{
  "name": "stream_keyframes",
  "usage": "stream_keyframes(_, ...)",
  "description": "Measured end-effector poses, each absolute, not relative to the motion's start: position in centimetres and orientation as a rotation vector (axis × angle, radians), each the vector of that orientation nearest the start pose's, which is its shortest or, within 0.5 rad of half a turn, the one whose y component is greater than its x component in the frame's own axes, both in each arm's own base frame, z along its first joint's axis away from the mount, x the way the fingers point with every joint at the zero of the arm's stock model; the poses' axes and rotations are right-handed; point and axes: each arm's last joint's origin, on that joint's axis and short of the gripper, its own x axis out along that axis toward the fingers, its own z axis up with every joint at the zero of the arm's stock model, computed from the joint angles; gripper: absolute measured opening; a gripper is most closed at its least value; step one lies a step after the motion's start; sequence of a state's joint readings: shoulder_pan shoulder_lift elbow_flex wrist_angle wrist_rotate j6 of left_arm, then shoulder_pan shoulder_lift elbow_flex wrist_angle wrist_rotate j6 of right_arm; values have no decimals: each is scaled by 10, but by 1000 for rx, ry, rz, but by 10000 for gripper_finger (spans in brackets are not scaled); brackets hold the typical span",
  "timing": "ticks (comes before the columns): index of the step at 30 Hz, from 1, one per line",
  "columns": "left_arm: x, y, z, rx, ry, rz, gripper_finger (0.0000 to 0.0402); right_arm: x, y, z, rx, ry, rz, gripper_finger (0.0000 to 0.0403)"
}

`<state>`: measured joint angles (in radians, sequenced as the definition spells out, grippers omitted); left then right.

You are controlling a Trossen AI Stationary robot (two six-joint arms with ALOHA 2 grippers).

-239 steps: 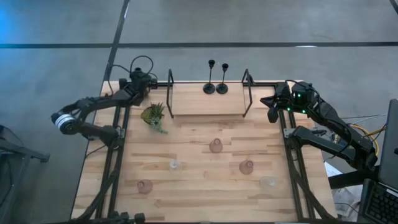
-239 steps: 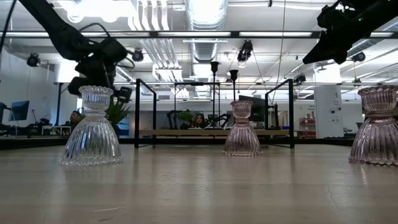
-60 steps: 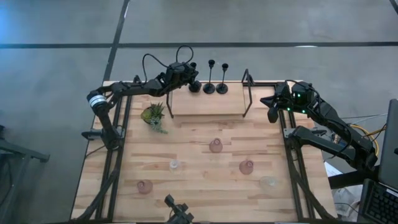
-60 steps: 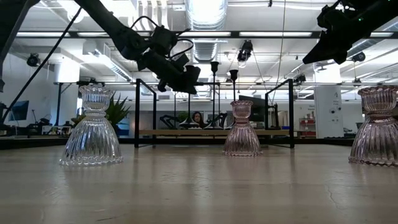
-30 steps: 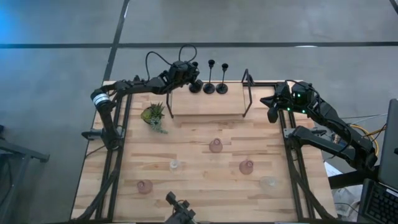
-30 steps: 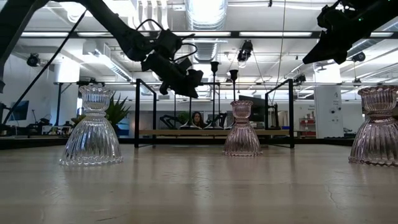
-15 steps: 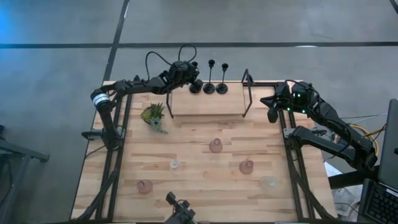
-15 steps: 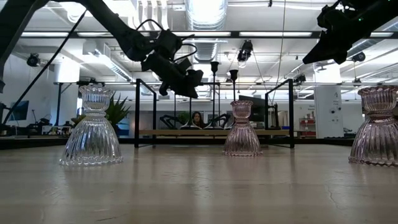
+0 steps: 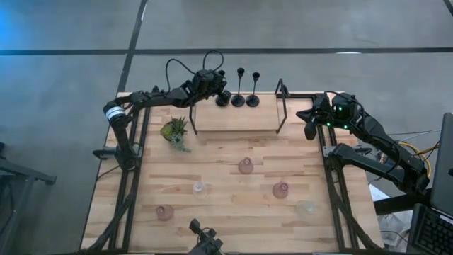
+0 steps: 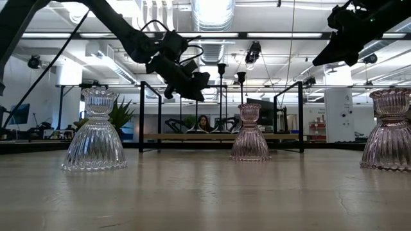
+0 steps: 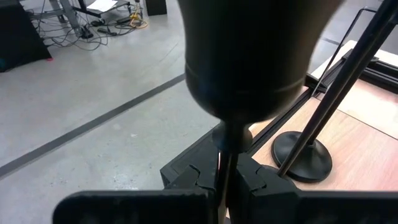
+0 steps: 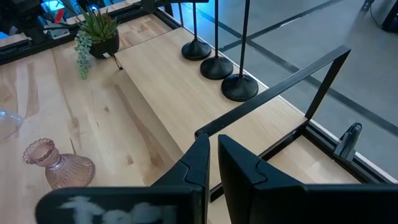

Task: Pick & Place candle stick holders
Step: Put the black candle holder on the shelf aligned with the other black candle holder

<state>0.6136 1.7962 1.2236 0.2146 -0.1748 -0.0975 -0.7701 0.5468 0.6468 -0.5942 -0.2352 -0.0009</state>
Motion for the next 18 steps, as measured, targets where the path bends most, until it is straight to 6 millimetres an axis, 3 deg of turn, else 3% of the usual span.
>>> stream_keyframes(18,330,239,245,-194,308,811,10,88,-76,279,239,439,-523,29)
